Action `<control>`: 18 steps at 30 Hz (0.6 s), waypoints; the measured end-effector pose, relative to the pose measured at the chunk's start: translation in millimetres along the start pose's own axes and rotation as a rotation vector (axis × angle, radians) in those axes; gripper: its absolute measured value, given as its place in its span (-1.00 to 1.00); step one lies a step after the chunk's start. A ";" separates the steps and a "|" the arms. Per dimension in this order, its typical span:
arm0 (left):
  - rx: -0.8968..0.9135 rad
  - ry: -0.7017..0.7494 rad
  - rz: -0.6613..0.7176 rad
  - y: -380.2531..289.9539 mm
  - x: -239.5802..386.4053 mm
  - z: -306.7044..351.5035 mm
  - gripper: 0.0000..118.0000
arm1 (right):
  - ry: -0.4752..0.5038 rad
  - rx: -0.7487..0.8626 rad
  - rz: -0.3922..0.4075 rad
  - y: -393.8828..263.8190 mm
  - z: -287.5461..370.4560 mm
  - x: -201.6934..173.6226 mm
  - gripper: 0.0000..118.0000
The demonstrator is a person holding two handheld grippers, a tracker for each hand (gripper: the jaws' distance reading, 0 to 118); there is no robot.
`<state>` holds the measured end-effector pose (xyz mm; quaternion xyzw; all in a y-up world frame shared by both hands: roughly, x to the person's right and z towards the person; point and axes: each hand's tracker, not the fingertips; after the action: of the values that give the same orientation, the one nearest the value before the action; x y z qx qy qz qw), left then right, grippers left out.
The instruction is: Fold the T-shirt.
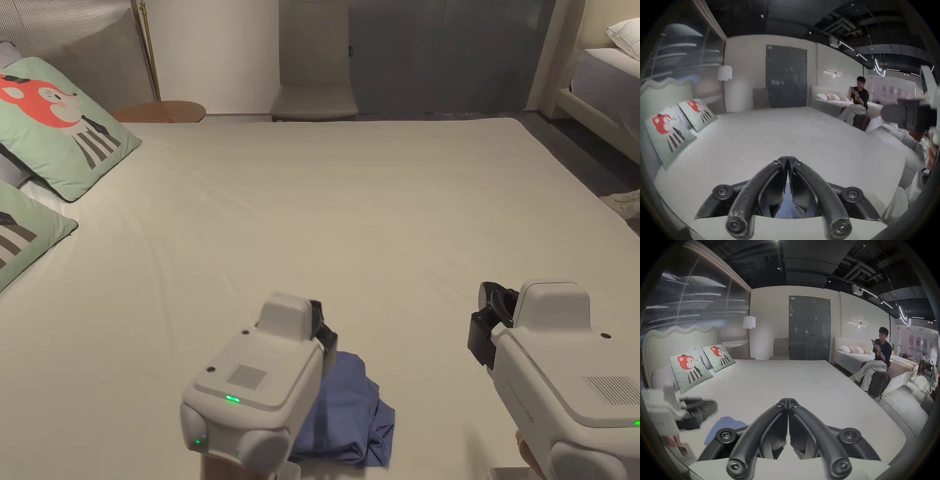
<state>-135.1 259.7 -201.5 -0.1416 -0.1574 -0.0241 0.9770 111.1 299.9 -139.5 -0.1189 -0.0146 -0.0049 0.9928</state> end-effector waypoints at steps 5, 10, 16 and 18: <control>0.108 0.108 0.009 30.9 -39.9 27.8 -1.00 | 0.012 0.027 0.000 1.3 0.2 -11.6 -0.99; 0.158 0.212 -0.014 38.4 -72.6 43.8 -1.00 | 0.020 0.059 0.006 5.5 2.7 -22.2 -0.99; 0.175 0.293 0.039 29.7 -111.5 54.3 -1.00 | 0.022 0.086 0.028 5.6 -0.9 -27.8 -0.99; 0.175 0.307 0.049 28.0 -119.8 56.5 -1.00 | 0.022 0.091 0.034 6.0 -1.3 -29.5 -0.99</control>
<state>-263.3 302.9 -195.2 -0.0545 -0.0042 -0.0078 0.9985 81.7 305.6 -143.0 -0.0740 -0.0021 0.0114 0.9972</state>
